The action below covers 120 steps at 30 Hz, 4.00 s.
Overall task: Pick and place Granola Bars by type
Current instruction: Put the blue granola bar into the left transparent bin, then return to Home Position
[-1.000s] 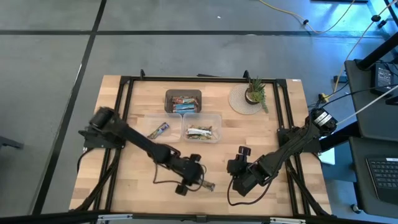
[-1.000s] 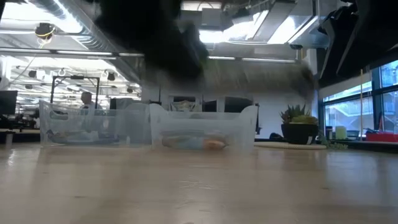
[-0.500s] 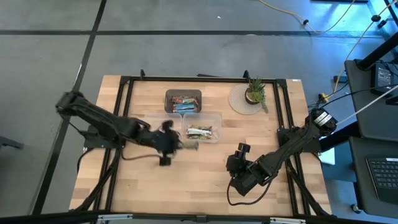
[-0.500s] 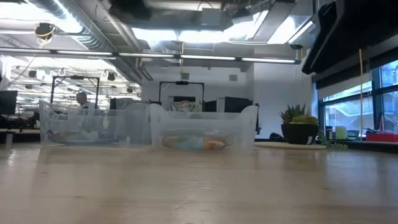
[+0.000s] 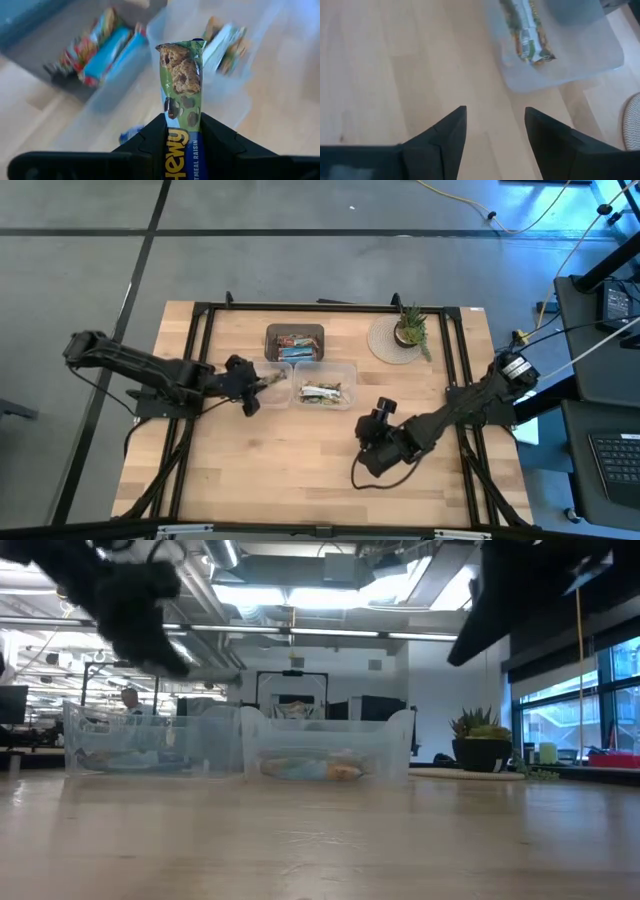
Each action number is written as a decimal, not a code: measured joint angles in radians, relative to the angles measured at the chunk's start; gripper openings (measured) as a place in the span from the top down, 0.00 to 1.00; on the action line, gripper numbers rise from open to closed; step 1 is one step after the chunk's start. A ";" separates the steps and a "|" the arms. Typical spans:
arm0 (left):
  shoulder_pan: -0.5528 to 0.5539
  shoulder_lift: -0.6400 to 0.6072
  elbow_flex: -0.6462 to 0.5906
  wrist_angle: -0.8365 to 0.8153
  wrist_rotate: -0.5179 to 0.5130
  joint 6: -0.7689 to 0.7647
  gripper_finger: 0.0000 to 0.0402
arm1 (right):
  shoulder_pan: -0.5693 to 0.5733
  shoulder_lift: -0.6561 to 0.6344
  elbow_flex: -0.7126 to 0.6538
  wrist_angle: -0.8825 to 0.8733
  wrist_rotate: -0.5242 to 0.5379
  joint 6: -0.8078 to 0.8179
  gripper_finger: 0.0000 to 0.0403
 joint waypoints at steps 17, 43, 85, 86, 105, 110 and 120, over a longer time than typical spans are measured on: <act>0.051 0.015 -0.095 0.058 -0.061 -0.025 0.76 | -0.118 0.000 0.000 0.023 0.000 -0.001 0.49; 0.051 -0.032 -0.031 0.062 0.191 0.101 0.58 | -0.131 -0.025 0.006 0.080 -0.001 -0.065 0.49; 0.051 -0.337 -0.010 0.054 0.037 0.309 0.17 | -0.216 -0.721 -0.590 0.597 -0.298 -0.196 0.49; 0.051 -0.336 -0.010 0.052 0.031 0.307 0.17 | -0.216 -0.754 -0.619 0.620 -0.298 -0.199 0.49; 0.051 -0.298 -0.010 0.096 0.045 0.369 0.14 | -0.217 -1.032 -0.844 0.686 -0.263 -0.185 0.49; 0.051 -0.264 -0.010 0.104 0.046 0.360 0.08 | -0.217 -1.049 -0.844 0.685 -0.233 -0.193 0.49; 0.051 -0.277 -0.010 0.104 -0.122 0.371 0.05 | -0.244 -1.063 -0.844 0.679 -0.209 -0.210 0.49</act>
